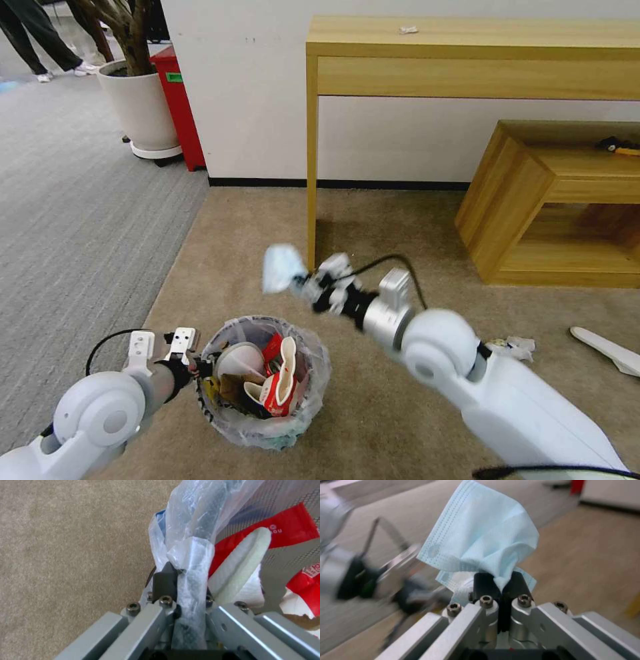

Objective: Pick up the trash bin and place the garbage on the floor into it.

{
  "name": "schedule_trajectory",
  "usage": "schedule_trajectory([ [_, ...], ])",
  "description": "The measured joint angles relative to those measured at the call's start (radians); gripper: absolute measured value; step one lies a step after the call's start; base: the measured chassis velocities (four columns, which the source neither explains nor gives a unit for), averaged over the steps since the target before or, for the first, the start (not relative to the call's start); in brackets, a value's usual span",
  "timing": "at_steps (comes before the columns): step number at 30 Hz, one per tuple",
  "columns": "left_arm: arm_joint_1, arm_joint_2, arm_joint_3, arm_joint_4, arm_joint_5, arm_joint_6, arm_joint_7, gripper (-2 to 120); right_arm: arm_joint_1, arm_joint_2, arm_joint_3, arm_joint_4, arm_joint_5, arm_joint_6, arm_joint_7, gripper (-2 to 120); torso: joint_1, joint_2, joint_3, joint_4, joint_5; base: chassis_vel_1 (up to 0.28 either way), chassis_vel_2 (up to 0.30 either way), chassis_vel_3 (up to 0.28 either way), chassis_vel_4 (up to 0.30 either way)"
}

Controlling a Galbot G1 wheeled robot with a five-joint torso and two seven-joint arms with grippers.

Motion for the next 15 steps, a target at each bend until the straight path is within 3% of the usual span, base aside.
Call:
schedule_trajectory([
  [4, 0.004, 0.004, -0.001, -0.005, 0.002, 0.0, 0.002, 0, -0.019, -0.014, -0.041, 0.019, 0.025, -0.033, 0.017, 0, 0.0, 0.0, 0.0, 0.0, 0.0, 0.0, 0.0, 0.0, 0.0],
  [15, 0.017, 0.003, -0.009, -0.042, -0.029, 0.0, -0.013, 0, -0.017, 0.025, -0.133, -0.069, 0.024, -0.059, 0.084, 0, 0.0, 0.0, 0.0, 0.0001, 0.0, 0.0, 0.0, 0.0, 0.0],
])
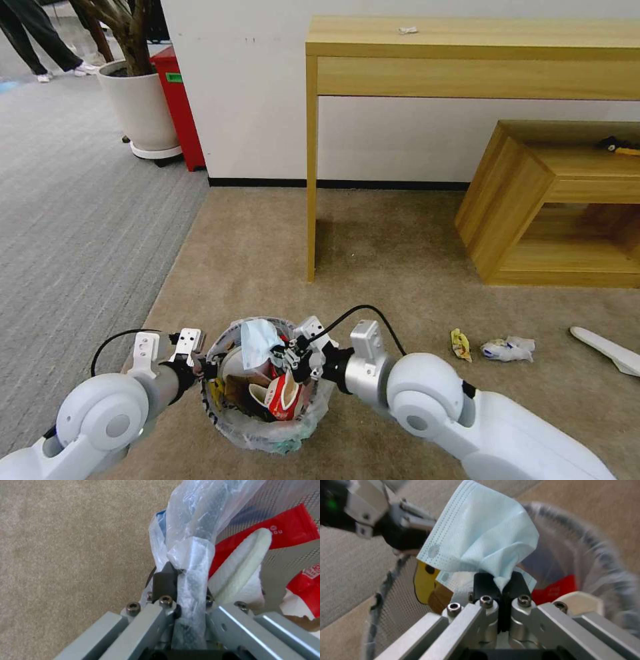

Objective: Pick up the trash bin and place the garbage on the floor into it.

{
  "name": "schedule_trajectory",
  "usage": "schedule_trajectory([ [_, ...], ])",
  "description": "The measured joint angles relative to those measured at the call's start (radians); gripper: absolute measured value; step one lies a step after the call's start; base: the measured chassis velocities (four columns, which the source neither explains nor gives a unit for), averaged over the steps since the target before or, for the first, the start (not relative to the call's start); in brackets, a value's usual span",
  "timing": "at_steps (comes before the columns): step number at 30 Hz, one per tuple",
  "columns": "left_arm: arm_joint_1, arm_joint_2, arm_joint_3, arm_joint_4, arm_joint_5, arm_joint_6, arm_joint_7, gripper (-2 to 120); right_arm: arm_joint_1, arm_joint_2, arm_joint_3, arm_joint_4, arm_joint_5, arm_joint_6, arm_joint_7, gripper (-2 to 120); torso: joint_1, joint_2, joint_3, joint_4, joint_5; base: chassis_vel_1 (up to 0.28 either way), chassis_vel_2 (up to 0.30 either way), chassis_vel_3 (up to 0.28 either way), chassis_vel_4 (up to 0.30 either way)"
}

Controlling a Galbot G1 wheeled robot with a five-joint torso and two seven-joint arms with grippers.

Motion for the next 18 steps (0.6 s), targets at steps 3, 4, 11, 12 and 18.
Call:
schedule_trajectory([
  [3, 0.002, 0.0, -0.004, -0.007, -0.015, 0.0, -0.007, 0, 0.0, 0.011, -0.011, -0.015, 0.0, -0.003, 0.008, 0, 0.0, 0.0, 0.0, 0.0, 0.0, 0.0, 0.0, 0.0, 0.0],
  [4, 0.002, 0.0, -0.006, -0.01, -0.022, 0.0, -0.01, 0, 0.0, 0.016, -0.014, -0.023, 0.0, -0.005, 0.01, 0, 0.0, 0.0, 0.0, 0.0, 0.0, 0.0, 0.0, 0.0, 0.0],
  [11, 0.003, -0.001, -0.021, -0.021, -0.052, 0.0, -0.021, 0, -0.001, 0.027, -0.022, -0.051, 0.013, -0.014, 0.026, 0, 0.0, 0.0, 0.0, 0.0, 0.0, 0.0, 0.0, 0.0, 0.0],
  [12, 0.004, -0.002, -0.026, -0.022, -0.057, 0.0, -0.022, 0, -0.003, 0.03, -0.028, -0.062, 0.013, -0.015, 0.033, 0, 0.0, 0.0, 0.0, -0.0001, -0.0001, 0.0, 0.0, 0.0, 0.0],
  [18, 0.007, -0.002, -0.031, -0.022, -0.057, 0.0, -0.022, 0, -0.006, 0.044, -0.031, -0.063, 0.002, -0.015, 0.057, 9, 0.0, 0.0, 0.0, 0.0, 0.0, 0.0, 0.0, 0.0, 0.0],
])
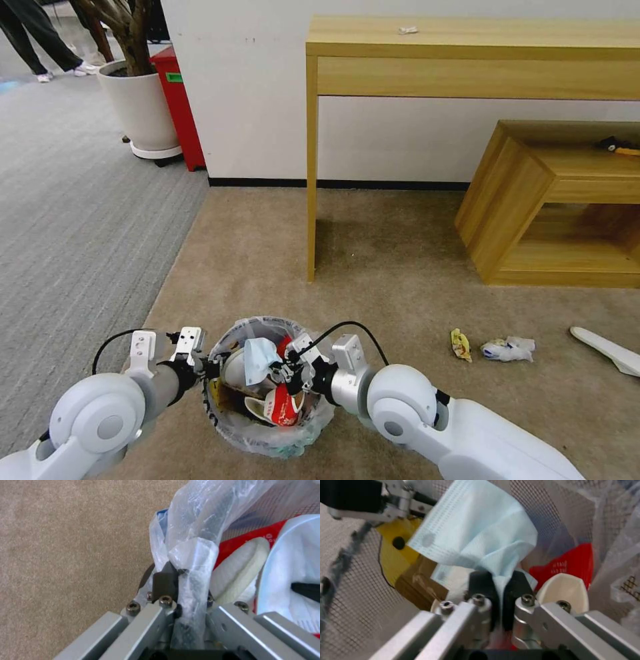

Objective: Pick up the trash bin and place the garbage on the floor into it.

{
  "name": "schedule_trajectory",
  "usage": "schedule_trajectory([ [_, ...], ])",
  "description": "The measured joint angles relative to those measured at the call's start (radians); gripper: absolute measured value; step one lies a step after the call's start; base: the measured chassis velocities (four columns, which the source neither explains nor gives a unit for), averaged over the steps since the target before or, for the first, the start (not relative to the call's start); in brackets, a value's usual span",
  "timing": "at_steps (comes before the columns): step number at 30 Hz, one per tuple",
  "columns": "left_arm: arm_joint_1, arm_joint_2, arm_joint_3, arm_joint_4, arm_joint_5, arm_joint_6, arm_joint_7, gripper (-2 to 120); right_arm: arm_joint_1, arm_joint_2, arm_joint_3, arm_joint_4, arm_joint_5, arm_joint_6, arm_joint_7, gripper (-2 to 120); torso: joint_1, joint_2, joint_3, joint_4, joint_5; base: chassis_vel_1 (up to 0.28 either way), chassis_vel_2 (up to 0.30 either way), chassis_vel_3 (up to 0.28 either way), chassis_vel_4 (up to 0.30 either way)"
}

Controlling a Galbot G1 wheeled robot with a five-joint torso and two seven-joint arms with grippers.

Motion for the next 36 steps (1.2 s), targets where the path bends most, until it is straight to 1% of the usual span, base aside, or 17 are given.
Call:
schedule_trajectory([
  [3, 0.0, 0.0, 0.0, 0.008, 0.002, 0.0, 0.005, 0, 0.005, 0.003, 0.006, 0.026, 0.018, 0.0, 0.019, 24, 0.0, 0.0, 0.0, 0.0, 0.0, 0.0, 0.0, 0.0, 0.0],
  [4, 0.0, 0.0, 0.0, 0.008, 0.002, 0.0, 0.005, 0, 0.005, 0.003, 0.006, 0.026, 0.018, 0.0, 0.019, 24, 0.0, 0.0, 0.0, 0.0, 0.0, 0.0, 0.0, 0.0, 0.0],
  [7, -0.001, -0.001, 0.0, 0.01, 0.003, 0.0, 0.011, 0, 0.006, -0.002, 0.013, 0.034, 0.026, 0.001, 0.024, 37, 0.0, 0.0, 0.0, 0.0, 0.0, 0.0, 0.0, 0.0, 0.0],
  [8, -0.001, -0.001, 0.0, 0.01, 0.003, 0.0, 0.011, 0, 0.006, -0.002, 0.013, 0.034, 0.026, 0.001, 0.024, 37, 0.0, 0.0, 0.0, 0.0, 0.0, 0.0, 0.0, 0.0, 0.0],
  [11, -0.002, -0.002, -0.003, 0.014, 0.004, 0.0, 0.015, 0, 0.003, -0.005, 0.023, 0.038, 0.034, 0.001, 0.024, 50, 0.0, 0.0, 0.0, -0.0001, 0.0, 0.0, 0.0, 0.0, 0.0],
  [12, -0.002, -0.002, -0.003, 0.014, 0.004, 0.0, 0.015, 0, 0.003, -0.005, 0.023, 0.038, 0.034, 0.001, 0.024, 50, 0.0, 0.0, 0.0, -0.0001, 0.0, 0.0, 0.0, 0.0, 0.0],
  [15, -0.002, -0.002, -0.006, 0.018, 0.005, 0.0, 0.02, 0, 0.003, -0.007, 0.032, 0.045, 0.037, 0.0, 0.024, 65, 0.0, 0.0, 0.0, 0.0, 0.0, 0.0, 0.0, 0.0, 0.0],
  [17, -0.002, -0.001, -0.006, 0.019, 0.005, 0.0, 0.02, 0, 0.003, -0.008, 0.034, 0.046, 0.036, 0.001, 0.024, 67, 0.0, 0.0, 0.0, 0.0, 0.0, 0.0, 0.0, 0.0, 0.0],
  [18, -0.003, -0.001, -0.006, 0.021, 0.005, 0.0, 0.021, 0, 0.002, -0.01, 0.043, 0.053, 0.036, 0.002, 0.024, 76, 0.0, 0.0, 0.0, 0.0, 0.0, 0.0, 0.0, 0.0, 0.0],
  [20, -0.003, -0.001, -0.009, 0.028, 0.005, 0.0, 0.021, 0, -0.002, -0.012, 0.06, 0.07, 0.035, 0.007, 0.031, 85, 0.0, 0.0, 0.0, -0.0001, 0.0, 0.0, 0.0, 0.0, 0.0],
  [21, -0.003, -0.001, -0.009, 0.028, 0.005, 0.0, 0.021, 0, -0.002, -0.012, 0.06, 0.07, 0.035, 0.007, 0.031, 85, 0.0, 0.0, 0.0, -0.0001, 0.0, 0.0, 0.0, 0.0, 0.0],
  [24, 0.0, -0.009, -0.018, 0.046, 0.006, 0.0, 0.022, 0, -0.008, -0.015, 0.097, 0.103, 0.008, 0.04, 0.045, 97, 0.0, 0.0, 0.0, 0.0, 0.0, 0.0, 0.0, 0.0, 0.0],
  [25, 0.001, -0.014, -0.023, 0.052, 0.007, 0.0, 0.023, 0, -0.013, -0.018, 0.113, 0.112, -0.017, 0.057, 0.047, 99, 0.0, 0.0, 0.0, 0.0, 0.0, 0.0, 0.0, 0.0, 0.0],
  [26, 0.005, -0.026, -0.033, 0.063, 0.012, 0.0, 0.024, 0, -0.037, -0.029, 0.158, 0.118, -0.114, 0.108, 0.046, 100, 0.0, 0.0, 0.0, 0.0, 0.0, 0.0, 0.0, 0.0, 0.0],
  [31, 0.017, -0.045, -0.045, 0.068, 0.033, 0.0, 0.035, 0, -0.095, -0.044, 0.24, 0.116, -0.219, 0.159, 0.043, 100, 0.0, 0.0, 0.0, -0.0001, 0.0, 0.0, 0.0, 0.0, 0.0],
  [35, 0.033, -0.078, -0.056, 0.07, 0.074, 0.0, 0.053, 0, -0.221, -0.038, 0.409, 0.068, -0.385, 0.231, 0.03, 100, 0.0, 0.0, 0.0, 0.0, 0.0001, 0.0, 0.0, 0.0, 0.0],
  [36, 0.033, -0.078, -0.056, 0.07, 0.074, 0.0, 0.053, 0, -0.221, -0.038, 0.409, 0.068, -0.385, 0.231, 0.03, 100, 0.0, 0.0, 0.0, 0.0, 0.0001, 0.0, 0.0, 0.0, 0.0],
])
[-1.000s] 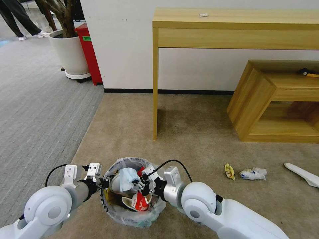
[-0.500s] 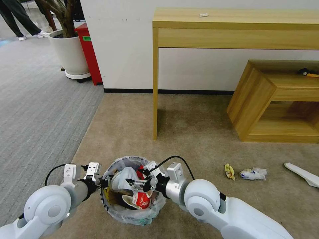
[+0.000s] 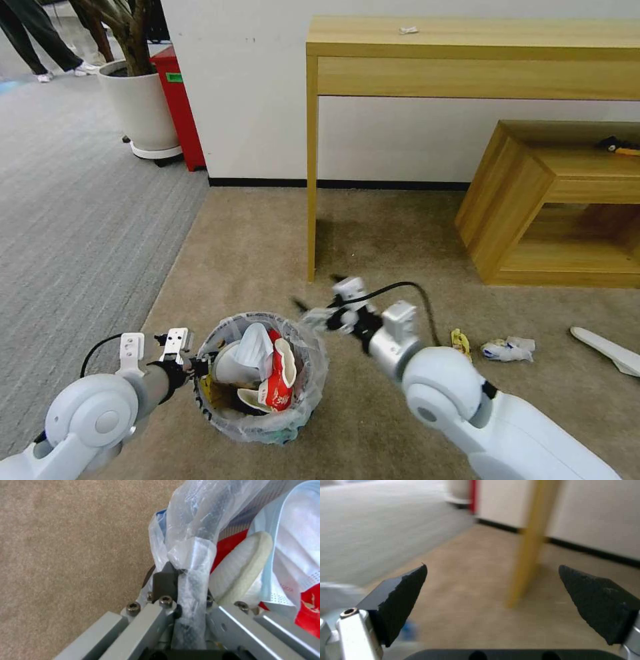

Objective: Pick up the trash bin and place the garbage on the floor into it.

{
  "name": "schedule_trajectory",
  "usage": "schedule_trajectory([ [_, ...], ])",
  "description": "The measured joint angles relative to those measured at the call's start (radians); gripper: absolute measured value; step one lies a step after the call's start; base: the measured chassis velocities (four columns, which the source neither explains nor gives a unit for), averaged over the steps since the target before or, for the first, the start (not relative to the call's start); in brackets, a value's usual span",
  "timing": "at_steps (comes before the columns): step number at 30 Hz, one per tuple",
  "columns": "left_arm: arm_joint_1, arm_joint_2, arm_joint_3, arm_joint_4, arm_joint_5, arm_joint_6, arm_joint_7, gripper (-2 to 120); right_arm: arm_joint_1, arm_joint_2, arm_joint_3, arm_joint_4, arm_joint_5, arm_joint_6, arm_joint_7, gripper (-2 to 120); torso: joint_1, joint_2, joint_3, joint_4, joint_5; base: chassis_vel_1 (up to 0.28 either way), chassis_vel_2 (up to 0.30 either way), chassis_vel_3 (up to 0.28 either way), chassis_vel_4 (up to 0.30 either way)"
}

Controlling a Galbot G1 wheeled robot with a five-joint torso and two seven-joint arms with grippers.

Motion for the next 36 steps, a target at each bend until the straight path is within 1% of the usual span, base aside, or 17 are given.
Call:
schedule_trajectory([
  [3, 0.004, -0.027, -0.001, -0.002, 0.032, 0.0, 0.016, 0, -0.125, 0.035, 0.143, -0.014, -0.039, 0.002, 0.029, 100, 0.0, 0.0, 0.0, -0.0003, 0.0, 0.0, 0.0, 0.0, 0.0],
  [4, 0.004, -0.027, -0.001, -0.002, 0.032, 0.0, 0.016, 0, -0.125, 0.035, 0.143, -0.014, -0.039, 0.002, 0.029, 100, 0.0, 0.0, 0.0, -0.0003, 0.0, 0.0, 0.0, 0.0, 0.0],
  [6, 0.004, -0.041, 0.0, -0.002, 0.061, 0.0, 0.03, 0, -0.195, 0.06, 0.219, -0.018, -0.061, 0.0, 0.038, 100, 0.0, 0.0, 0.0, -0.0004, 0.0002, 0.0, 0.0, 0.0, 0.0],
  [8, 0.004, -0.045, 0.0, -0.002, 0.066, 0.0, 0.033, 0, -0.212, 0.068, 0.239, -0.02, -0.071, 0.002, 0.039, 100, 0.0, 0.0, 0.0, -0.0003, 0.0002, 0.0, 0.0, 0.0, 0.0],
  [11, 0.007, -0.071, 0.002, -0.004, 0.086, 0.0, 0.04, 0, -0.311, 0.114, 0.356, -0.028, -0.147, 0.032, 0.024, 100, 0.0, 0.0, 0.0, -0.0002, 0.0, 0.0, 0.0, 0.0, 0.0],
  [12, 0.007, -0.077, 0.002, -0.006, 0.091, 0.0, 0.04, 0, -0.331, 0.126, 0.381, -0.028, -0.16, 0.041, 0.018, 100, 0.0, 0.0, 0.0, -0.0002, 0.0, 0.0, 0.0, 0.0, 0.0],
  [13, 0.007, -0.077, 0.002, -0.006, 0.091, 0.0, 0.04, 0, -0.331, 0.126, 0.381, -0.028, -0.16, 0.041, 0.018, 100, 0.0, 0.0, 0.0, -0.0002, 0.0, 0.0, 0.0, 0.0, 0.0],
  [16, 0.008, -0.088, 0.0, -0.008, 0.102, 0.0, 0.045, 0, -0.389, 0.169, 0.44, -0.014, -0.197, 0.065, 0.005, 100, 0.0, 0.0, 0.0, -0.0001, -0.0001, 0.0, 0.0, 0.0, 0.0],
  [25, 0.01, -0.099, -0.004, -0.023, 0.111, 0.0, 0.052, 0, -0.469, 0.209, 0.509, 0.018, -0.229, 0.089, 0.001, 100, 0.0, 0.0, 0.0, -0.0001, -0.0002, -0.032, -0.025, 0.026, 0.024],
  [30, 0.023, -0.128, 0.007, -0.039, 0.15, 0.0, 0.055, 0, -0.498, 0.226, 0.544, 0.037, -0.228, 0.089, -0.005, 100, 0.0, 0.0, 0.0, 0.0, -0.0004, -0.137, -0.129, 0.17, 0.156],
  [31, 0.031, -0.132, 0.008, -0.046, 0.163, 0.0, 0.057, 0, -0.503, 0.233, 0.55, 0.04, -0.227, 0.089, -0.007, 100, 0.0, 0.0, 0.0, 0.0, 0.0001, -0.209, -0.2, 0.191, 0.187],
  [36, 0.039, -0.132, 0.002, -0.053, 0.172, 0.0, 0.058, 0, -0.508, 0.247, 0.554, 0.034, -0.225, 0.09, -0.01, 100, 0.0, 0.0, 0.0, 0.0, 0.0004, -0.194, -0.193, 0.187, 0.191],
])
